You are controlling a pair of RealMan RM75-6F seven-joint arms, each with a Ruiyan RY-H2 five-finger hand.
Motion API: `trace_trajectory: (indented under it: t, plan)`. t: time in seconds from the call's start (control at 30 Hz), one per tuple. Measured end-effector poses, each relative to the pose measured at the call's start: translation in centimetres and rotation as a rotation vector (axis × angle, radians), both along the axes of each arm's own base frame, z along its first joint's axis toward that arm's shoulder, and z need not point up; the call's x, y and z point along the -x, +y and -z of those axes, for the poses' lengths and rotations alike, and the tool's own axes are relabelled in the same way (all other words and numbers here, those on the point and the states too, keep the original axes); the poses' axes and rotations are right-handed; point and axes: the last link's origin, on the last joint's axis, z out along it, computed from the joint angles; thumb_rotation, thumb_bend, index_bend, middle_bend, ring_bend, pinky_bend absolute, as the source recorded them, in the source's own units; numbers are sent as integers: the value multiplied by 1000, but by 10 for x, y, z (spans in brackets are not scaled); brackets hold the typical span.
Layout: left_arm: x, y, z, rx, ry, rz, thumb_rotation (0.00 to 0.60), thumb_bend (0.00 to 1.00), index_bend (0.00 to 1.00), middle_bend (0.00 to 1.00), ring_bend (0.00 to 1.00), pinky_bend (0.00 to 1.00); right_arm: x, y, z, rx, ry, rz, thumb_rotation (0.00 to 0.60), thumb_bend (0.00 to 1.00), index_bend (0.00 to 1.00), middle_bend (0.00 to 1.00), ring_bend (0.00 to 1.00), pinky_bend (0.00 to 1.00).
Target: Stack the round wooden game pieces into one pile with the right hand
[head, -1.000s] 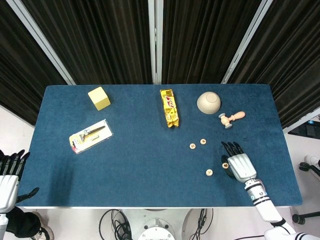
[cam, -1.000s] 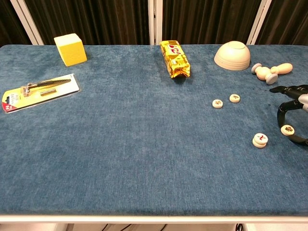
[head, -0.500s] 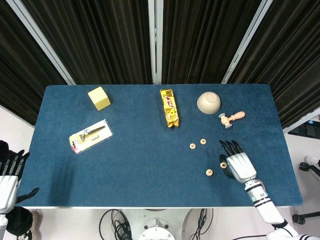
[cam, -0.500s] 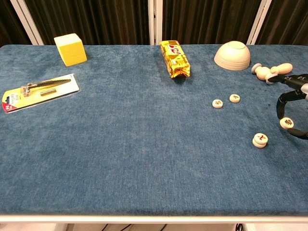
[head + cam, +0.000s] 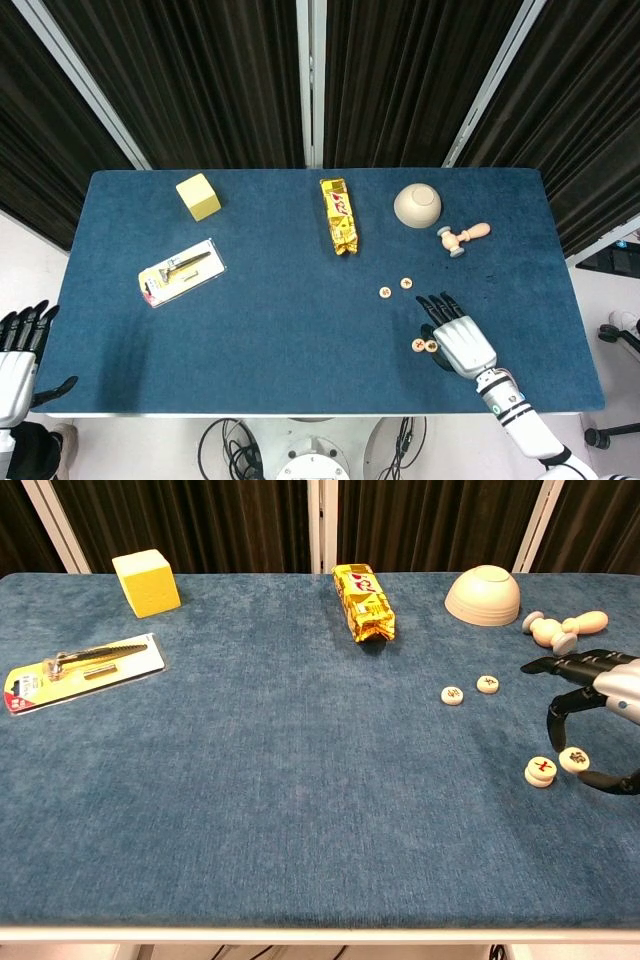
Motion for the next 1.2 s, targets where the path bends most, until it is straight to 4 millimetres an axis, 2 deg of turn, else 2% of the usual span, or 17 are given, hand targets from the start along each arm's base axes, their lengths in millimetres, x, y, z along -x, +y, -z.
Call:
trace_trajectory:
  t: [0.27, 0.77, 1.2]
  plan:
    - [1, 0, -1, -1, -3, 0, 600, 76, 29, 0, 0, 0, -6, -5, 9, -11, 2, 0, 600, 236, 500, 39, 0, 0]
    - [1, 0, -1, -4, -5, -7, 600, 75, 29, 0, 0, 0, -9, -8, 11, -20, 4, -5, 600, 235, 498, 39, 0, 0]
    - [2, 0, -1, -3, -9, -8, 600, 75, 29, 0, 0, 0, -11, -9, 13, -27, 5, -9, 600, 235, 455, 40, 0, 0]
